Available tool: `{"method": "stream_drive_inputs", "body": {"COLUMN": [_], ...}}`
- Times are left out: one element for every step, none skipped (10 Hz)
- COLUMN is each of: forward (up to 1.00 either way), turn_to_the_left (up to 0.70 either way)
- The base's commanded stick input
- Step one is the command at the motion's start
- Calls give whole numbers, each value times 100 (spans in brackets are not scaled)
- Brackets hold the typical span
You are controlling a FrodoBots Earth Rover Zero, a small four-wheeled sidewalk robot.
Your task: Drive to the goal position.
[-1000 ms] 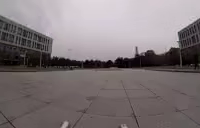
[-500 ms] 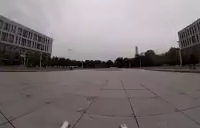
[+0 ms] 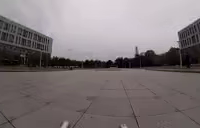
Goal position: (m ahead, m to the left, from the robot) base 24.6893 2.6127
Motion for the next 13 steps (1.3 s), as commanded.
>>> {"method": "stream_drive_inputs", "body": {"forward": [5, 5, 5, 5, 5, 5, 5, 5, 5, 5, 5, 5, 5], "turn_to_the_left": [0, 0, 0, 0, 0, 0, 0, 0, 0, 0, 0, 0, 0]}}
